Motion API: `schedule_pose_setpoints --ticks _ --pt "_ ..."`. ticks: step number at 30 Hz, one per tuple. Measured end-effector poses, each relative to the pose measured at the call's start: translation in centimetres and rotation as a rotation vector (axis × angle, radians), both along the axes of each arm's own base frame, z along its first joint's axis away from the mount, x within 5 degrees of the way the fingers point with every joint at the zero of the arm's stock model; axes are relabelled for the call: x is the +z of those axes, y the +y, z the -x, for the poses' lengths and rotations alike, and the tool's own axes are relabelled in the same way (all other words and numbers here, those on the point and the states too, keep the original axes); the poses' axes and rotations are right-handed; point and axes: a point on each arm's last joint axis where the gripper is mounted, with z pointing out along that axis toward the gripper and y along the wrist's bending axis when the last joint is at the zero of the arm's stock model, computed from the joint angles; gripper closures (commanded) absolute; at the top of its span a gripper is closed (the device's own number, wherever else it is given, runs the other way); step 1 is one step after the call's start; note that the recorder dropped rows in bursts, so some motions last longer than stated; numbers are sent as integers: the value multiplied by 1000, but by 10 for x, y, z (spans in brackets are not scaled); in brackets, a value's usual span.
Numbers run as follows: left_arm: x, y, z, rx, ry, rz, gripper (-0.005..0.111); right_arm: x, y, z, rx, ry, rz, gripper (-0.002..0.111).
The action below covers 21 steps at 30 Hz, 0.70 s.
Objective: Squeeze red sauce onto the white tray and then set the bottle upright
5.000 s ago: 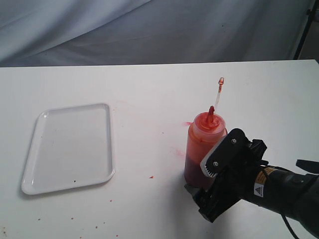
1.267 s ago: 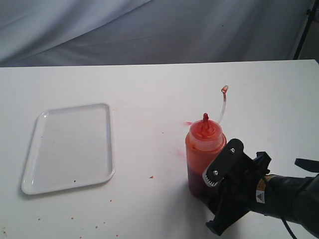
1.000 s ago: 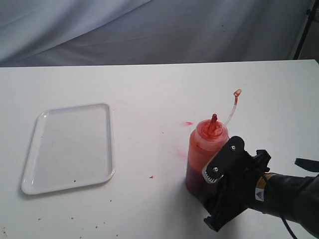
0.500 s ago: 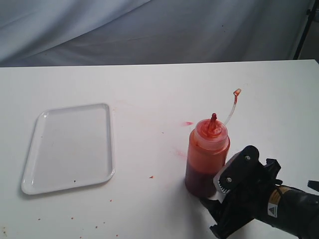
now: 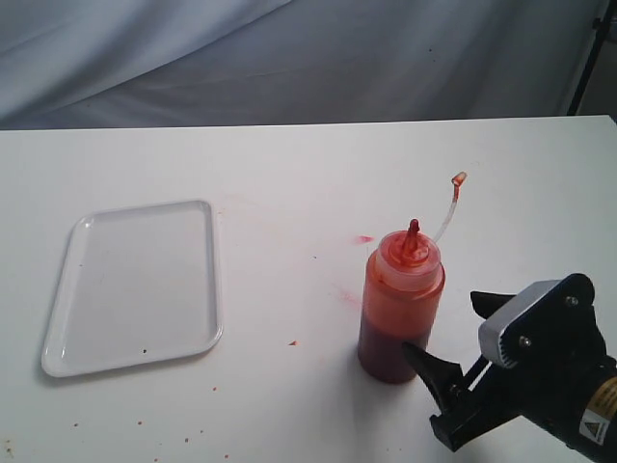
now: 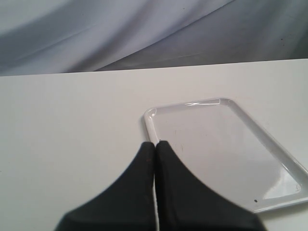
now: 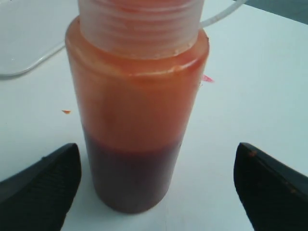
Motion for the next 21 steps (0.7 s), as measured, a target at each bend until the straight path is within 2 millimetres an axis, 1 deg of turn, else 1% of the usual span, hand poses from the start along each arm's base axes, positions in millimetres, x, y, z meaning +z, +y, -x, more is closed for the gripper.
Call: schedule_pose_setpoints --ticks 12,21 --pt "0 0 0 0 0 0 107 5 1 -2 -1 -54 -34 29" --pt "0 0 0 0 0 0 107 7 2 -3 -11 -56 -61 29"
